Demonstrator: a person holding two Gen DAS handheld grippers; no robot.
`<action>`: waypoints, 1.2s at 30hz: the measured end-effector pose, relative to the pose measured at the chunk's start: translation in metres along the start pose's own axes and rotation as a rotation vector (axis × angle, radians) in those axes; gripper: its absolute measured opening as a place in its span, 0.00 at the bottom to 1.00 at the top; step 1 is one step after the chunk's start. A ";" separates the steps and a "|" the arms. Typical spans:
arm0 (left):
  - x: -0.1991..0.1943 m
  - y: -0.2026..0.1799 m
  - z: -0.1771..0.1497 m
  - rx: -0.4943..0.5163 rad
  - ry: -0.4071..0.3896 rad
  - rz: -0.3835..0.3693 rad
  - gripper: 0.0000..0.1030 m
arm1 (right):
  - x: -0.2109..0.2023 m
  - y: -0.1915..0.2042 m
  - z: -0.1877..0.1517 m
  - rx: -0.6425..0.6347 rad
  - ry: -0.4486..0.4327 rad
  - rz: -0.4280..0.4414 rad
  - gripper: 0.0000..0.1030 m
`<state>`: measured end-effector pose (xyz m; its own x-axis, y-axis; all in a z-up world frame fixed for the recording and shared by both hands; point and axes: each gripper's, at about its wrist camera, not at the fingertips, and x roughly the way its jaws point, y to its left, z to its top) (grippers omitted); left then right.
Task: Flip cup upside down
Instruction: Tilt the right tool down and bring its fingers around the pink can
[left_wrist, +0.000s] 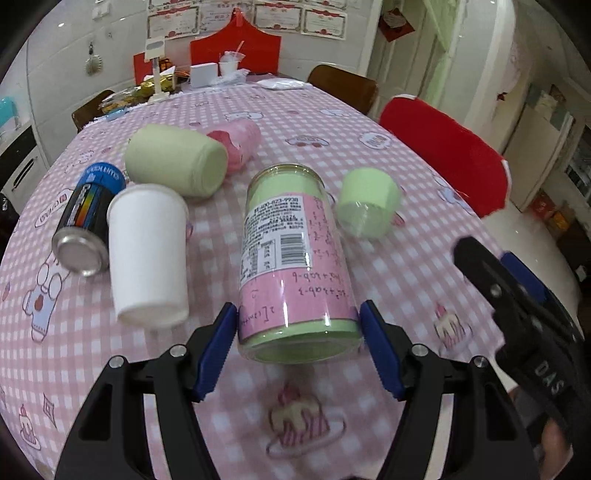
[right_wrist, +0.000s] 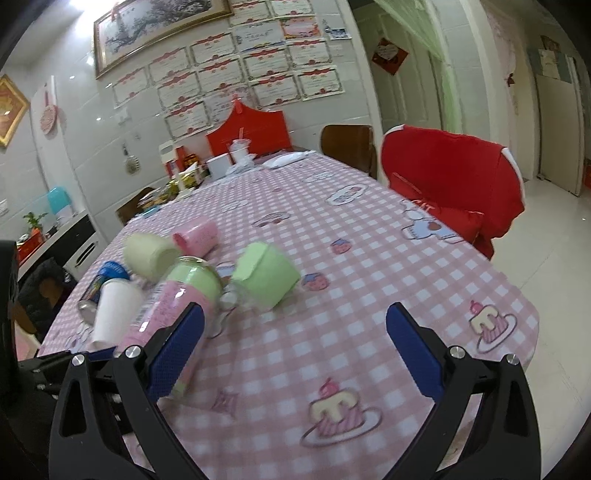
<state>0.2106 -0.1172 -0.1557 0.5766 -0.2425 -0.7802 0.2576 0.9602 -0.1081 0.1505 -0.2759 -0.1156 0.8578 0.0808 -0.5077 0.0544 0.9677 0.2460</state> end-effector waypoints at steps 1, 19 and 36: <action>-0.004 0.001 -0.004 0.001 0.000 -0.011 0.66 | -0.002 0.003 -0.001 -0.004 0.006 0.008 0.92; -0.033 0.036 -0.043 -0.015 0.005 -0.115 0.66 | -0.017 0.058 -0.015 -0.049 0.075 0.076 0.92; -0.062 0.079 -0.044 -0.045 -0.073 -0.161 0.73 | 0.041 0.070 -0.008 0.196 0.318 0.301 0.92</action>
<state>0.1614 -0.0200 -0.1433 0.5856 -0.4015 -0.7041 0.3168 0.9130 -0.2571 0.1857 -0.2033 -0.1256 0.6529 0.4492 -0.6098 -0.0506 0.8292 0.5567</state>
